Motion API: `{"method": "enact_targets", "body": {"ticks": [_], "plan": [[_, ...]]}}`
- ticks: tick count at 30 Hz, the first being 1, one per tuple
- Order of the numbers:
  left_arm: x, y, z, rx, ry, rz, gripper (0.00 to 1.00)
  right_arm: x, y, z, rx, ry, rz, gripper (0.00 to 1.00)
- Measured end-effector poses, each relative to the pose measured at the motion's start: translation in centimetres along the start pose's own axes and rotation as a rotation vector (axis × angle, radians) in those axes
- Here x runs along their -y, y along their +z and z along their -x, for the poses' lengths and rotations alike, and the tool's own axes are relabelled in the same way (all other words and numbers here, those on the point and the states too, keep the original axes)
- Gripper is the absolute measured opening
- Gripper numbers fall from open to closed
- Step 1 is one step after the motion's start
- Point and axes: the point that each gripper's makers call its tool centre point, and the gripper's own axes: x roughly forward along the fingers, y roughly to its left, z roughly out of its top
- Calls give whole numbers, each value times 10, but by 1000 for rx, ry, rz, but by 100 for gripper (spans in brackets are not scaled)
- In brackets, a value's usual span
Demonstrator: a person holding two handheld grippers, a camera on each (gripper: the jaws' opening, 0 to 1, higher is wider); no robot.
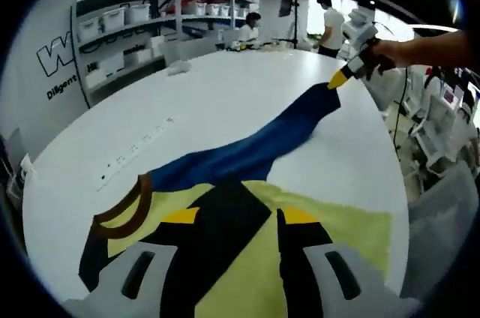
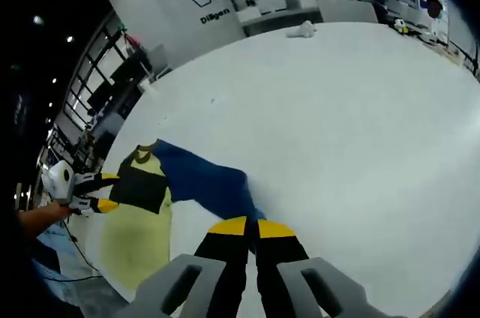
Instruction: Fold the garment on the visible template until the final outline fits inside the template.
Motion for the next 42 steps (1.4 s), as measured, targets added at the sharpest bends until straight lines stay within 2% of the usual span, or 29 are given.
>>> {"method": "enact_targets", "body": {"ticks": [2,10,14,16,19,26,33,37,40,42], "plan": [[4,-6,0,-7,-23,-24,42,-1,4,1,8,2,-11,0],[46,-25,4,-13,-124,-66,44,-2,19,7,28,-5,-15,0],[79,-34,3,-6,-210,-81,43,-2,21,8,33,-7,-7,0],[101,-44,2,-23,-264,-121,43,-1,21,8,33,-7,-7,0],[129,-50,0,-19,-321,-150,41,-1,21,9,34,-9,-4,0],[173,-69,-7,-62,-412,-189,41,2,31,11,53,-17,-4,0],[195,-95,-10,-139,-470,-215,41,3,38,11,63,-18,-2,0],[194,-100,-9,-162,-471,-195,39,2,38,10,63,-17,-2,0],[194,-102,-8,-197,-480,-140,29,3,37,9,62,-19,-1,0],[195,-102,-8,-193,-479,-131,28,4,39,10,66,-21,1,0]]}}
